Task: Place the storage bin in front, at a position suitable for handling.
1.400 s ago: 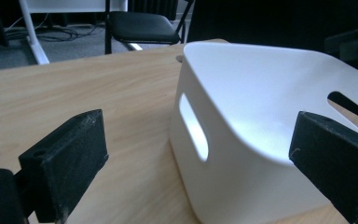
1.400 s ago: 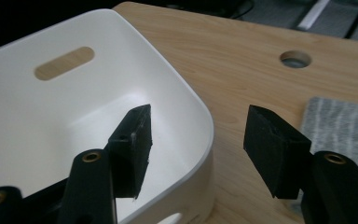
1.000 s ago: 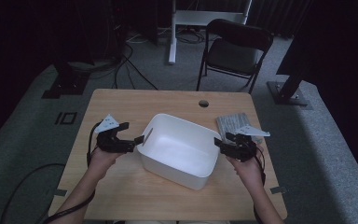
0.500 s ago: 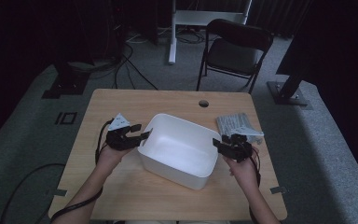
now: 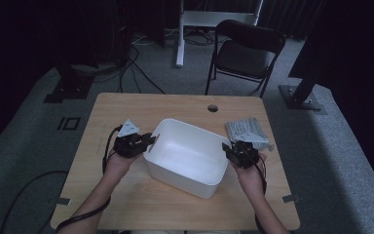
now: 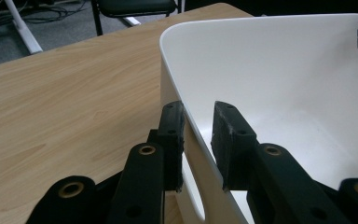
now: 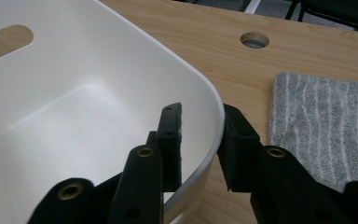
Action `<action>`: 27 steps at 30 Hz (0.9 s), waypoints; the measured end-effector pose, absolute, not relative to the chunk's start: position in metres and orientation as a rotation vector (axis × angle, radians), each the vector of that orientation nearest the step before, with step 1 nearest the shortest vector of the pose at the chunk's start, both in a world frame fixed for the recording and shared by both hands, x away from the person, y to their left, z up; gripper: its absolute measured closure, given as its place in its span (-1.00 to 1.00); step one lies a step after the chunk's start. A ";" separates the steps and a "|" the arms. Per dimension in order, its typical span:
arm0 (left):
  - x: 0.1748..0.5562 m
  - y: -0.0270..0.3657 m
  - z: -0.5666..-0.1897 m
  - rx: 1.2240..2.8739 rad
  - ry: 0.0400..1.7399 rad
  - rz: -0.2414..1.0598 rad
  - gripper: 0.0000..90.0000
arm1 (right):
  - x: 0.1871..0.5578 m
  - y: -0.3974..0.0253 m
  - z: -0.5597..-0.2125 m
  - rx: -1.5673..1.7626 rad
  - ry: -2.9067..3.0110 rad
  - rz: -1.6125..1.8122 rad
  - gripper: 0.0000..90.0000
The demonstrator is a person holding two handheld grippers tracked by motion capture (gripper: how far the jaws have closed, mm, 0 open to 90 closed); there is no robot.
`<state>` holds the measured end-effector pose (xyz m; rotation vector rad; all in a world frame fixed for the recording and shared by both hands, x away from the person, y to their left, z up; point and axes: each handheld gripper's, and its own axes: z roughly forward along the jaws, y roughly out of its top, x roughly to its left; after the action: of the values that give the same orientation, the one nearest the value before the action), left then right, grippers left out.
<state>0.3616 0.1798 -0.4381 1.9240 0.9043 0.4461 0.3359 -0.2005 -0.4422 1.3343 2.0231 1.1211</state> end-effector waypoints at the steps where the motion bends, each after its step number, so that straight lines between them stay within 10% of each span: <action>1: 0.361 0.179 -0.438 1.920 0.908 0.450 0.64 | 0.336 -0.200 -0.442 1.341 2.021 1.117 0.64; 27: 0.329 0.186 -0.430 1.900 0.999 0.446 0.73 | 0.363 -0.197 -0.440 1.315 2.076 1.122 0.79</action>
<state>0.3294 0.1862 -0.4298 1.8997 0.9989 0.4459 0.3632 -0.1968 -0.4399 1.3155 2.0755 1.1222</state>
